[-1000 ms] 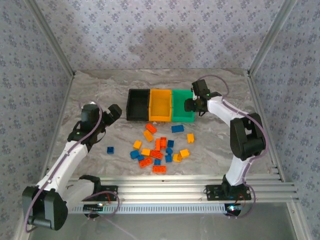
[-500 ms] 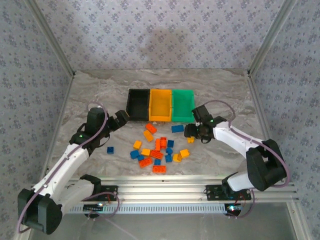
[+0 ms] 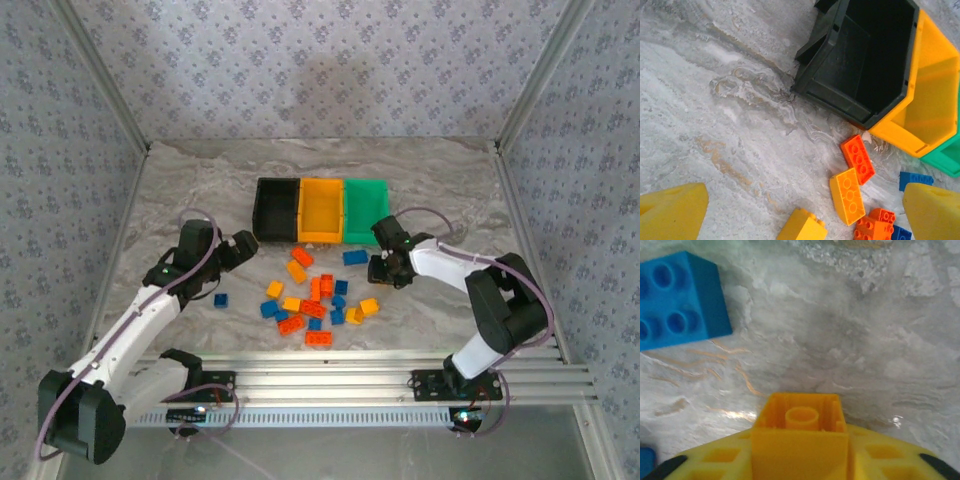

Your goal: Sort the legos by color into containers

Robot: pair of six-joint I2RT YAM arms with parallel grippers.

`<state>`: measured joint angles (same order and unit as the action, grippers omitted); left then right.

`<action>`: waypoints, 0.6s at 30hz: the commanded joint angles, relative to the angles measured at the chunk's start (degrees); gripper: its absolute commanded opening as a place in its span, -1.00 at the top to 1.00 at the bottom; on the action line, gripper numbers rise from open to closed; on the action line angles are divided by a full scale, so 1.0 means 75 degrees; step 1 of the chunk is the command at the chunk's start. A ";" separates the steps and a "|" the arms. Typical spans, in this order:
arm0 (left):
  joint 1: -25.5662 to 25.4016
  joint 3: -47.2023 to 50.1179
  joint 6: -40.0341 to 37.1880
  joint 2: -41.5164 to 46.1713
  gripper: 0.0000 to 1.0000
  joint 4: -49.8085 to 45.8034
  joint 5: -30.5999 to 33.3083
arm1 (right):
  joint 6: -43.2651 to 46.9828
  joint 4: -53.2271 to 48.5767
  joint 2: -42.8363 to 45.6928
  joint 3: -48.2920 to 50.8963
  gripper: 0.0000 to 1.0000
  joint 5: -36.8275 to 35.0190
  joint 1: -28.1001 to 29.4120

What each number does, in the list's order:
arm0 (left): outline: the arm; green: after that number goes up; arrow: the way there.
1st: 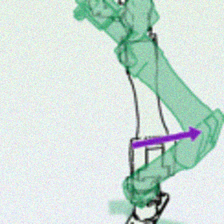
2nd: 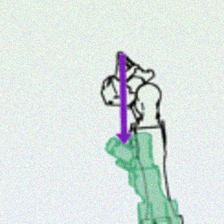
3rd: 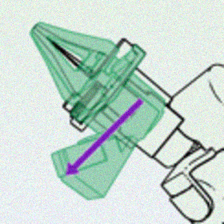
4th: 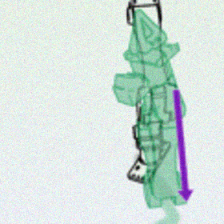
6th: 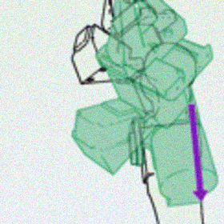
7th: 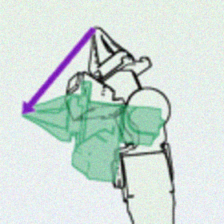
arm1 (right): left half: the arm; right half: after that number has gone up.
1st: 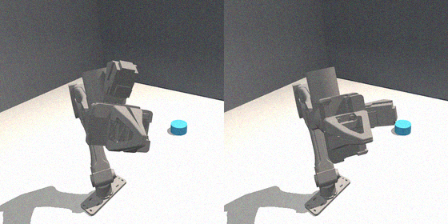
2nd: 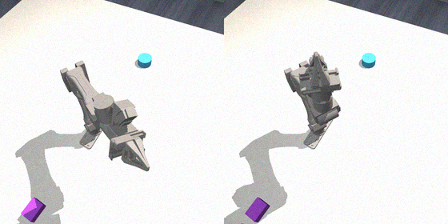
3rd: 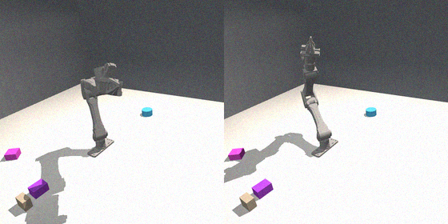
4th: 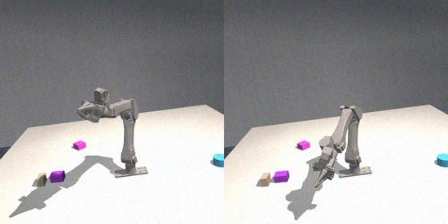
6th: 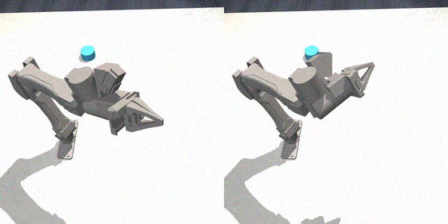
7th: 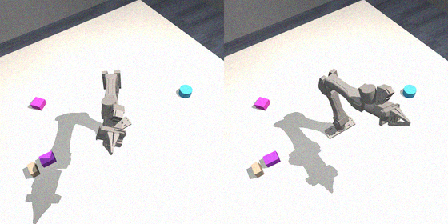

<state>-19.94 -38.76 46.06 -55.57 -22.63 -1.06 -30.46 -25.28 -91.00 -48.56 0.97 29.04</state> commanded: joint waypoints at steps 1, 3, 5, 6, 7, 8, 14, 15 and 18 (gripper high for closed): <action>-0.0036 -0.0122 -0.0116 0.0094 -0.99 -0.0489 0.0019 | 0.0129 -0.0022 -0.0089 -0.0245 0.33 0.0183 0.0037; -0.0036 -0.0151 -0.0141 0.0171 -0.99 -0.0673 0.0085 | 0.0171 -0.0168 0.0159 -0.0354 0.40 0.0174 0.0030; -0.0045 -0.0128 -0.0237 0.0300 -0.99 -0.0760 0.0050 | 0.0208 -0.0357 0.0479 -0.0581 0.43 0.0132 0.0030; -0.0058 -0.0118 -0.0269 0.0384 -0.99 -0.0809 0.0059 | 0.0211 -0.0419 0.0623 -0.0773 0.43 0.0138 0.0007; -0.0070 -0.0077 -0.0240 0.0487 -0.99 -0.0856 0.0108 | 0.0215 -0.0522 0.0713 -0.1012 0.44 0.0087 -0.0003; -0.0081 -0.0039 -0.0196 0.0595 -0.99 -0.0881 0.0152 | 0.0205 -0.0615 0.0731 -0.1241 0.44 0.0037 -0.0019; -0.0095 0.0551 0.0482 0.1449 -0.99 -0.0728 0.0519 | 0.0138 -0.0528 -0.0379 -0.3169 0.41 -0.0347 -0.0314; -0.0095 0.0624 0.0545 0.1560 -0.99 -0.0760 0.0574 | 0.0130 -0.0544 -0.0690 -0.3493 0.41 -0.0499 -0.0356; -0.0082 0.0605 0.0491 0.1635 -0.99 -0.1210 0.0787 | 0.0159 -0.0701 -0.1558 -0.4408 0.39 -0.0929 -0.0445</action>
<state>-20.38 -34.13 48.53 -43.94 -28.60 2.26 -29.54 -27.70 -97.36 -77.97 -1.78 26.28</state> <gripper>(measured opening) 0.996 0.334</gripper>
